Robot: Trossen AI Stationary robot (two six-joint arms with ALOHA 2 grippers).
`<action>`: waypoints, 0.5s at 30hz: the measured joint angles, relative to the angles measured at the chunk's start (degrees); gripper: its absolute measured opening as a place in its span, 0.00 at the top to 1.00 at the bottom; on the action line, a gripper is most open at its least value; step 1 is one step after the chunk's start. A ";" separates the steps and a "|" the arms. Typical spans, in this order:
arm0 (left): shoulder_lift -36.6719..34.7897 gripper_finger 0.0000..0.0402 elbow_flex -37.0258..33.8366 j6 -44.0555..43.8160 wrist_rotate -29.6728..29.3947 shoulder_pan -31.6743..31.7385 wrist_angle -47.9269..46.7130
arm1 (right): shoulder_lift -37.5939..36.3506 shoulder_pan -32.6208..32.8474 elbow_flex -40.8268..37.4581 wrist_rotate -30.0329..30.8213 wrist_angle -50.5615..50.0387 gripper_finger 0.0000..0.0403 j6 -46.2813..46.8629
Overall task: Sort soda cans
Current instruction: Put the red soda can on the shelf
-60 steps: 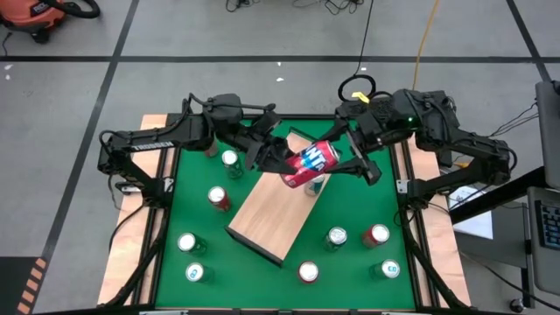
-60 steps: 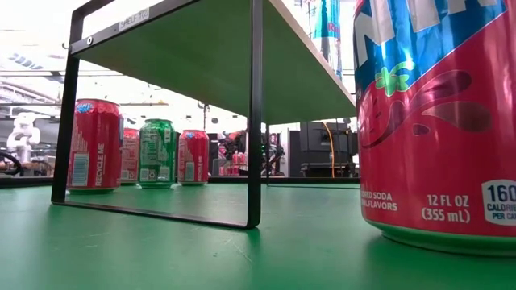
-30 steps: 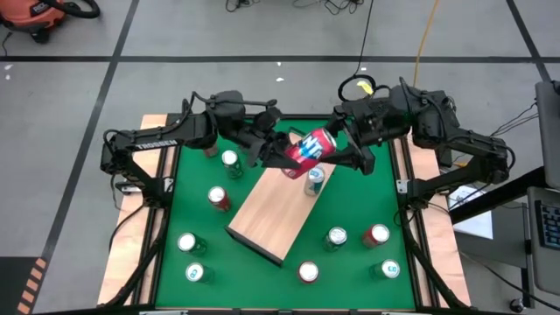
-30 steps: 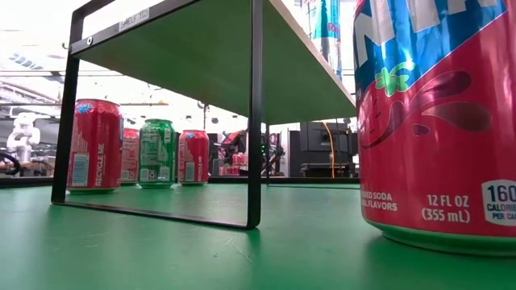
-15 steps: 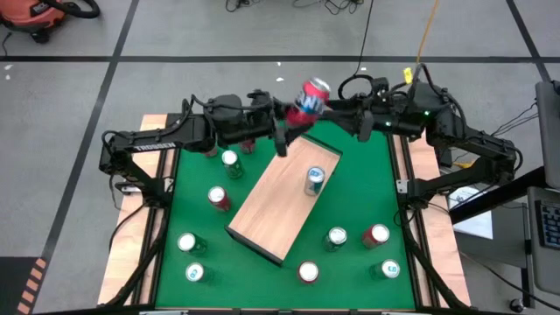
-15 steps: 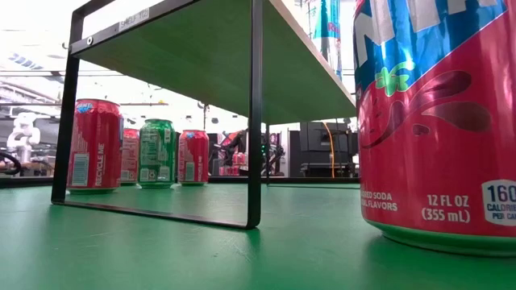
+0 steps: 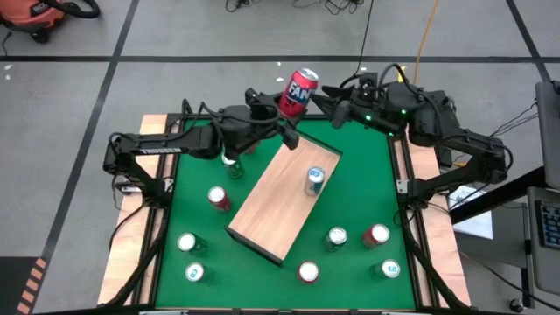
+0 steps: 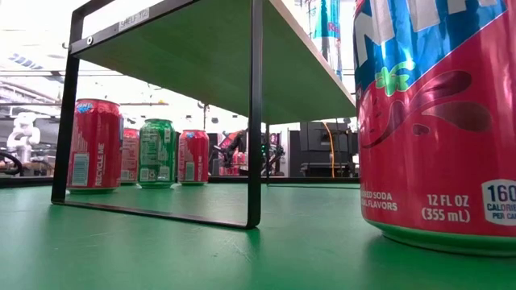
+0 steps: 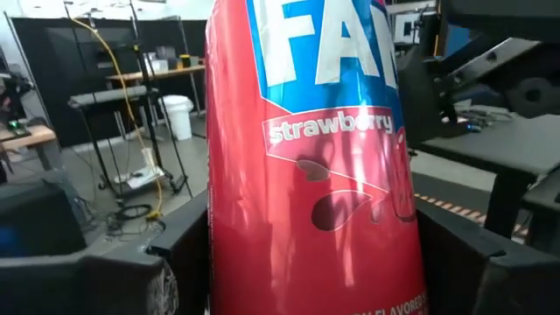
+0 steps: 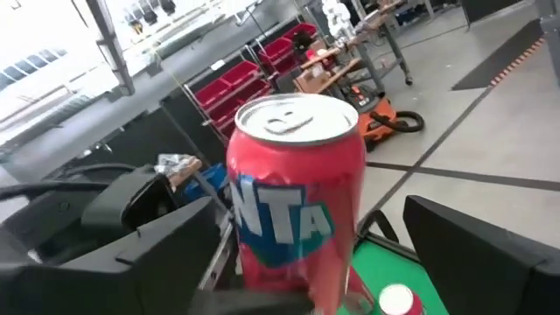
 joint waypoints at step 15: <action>1.52 0.30 0.02 7.67 -4.49 -1.84 0.10 | 2.46 -5.14 0.00 -7.66 0.29 0.03 8.36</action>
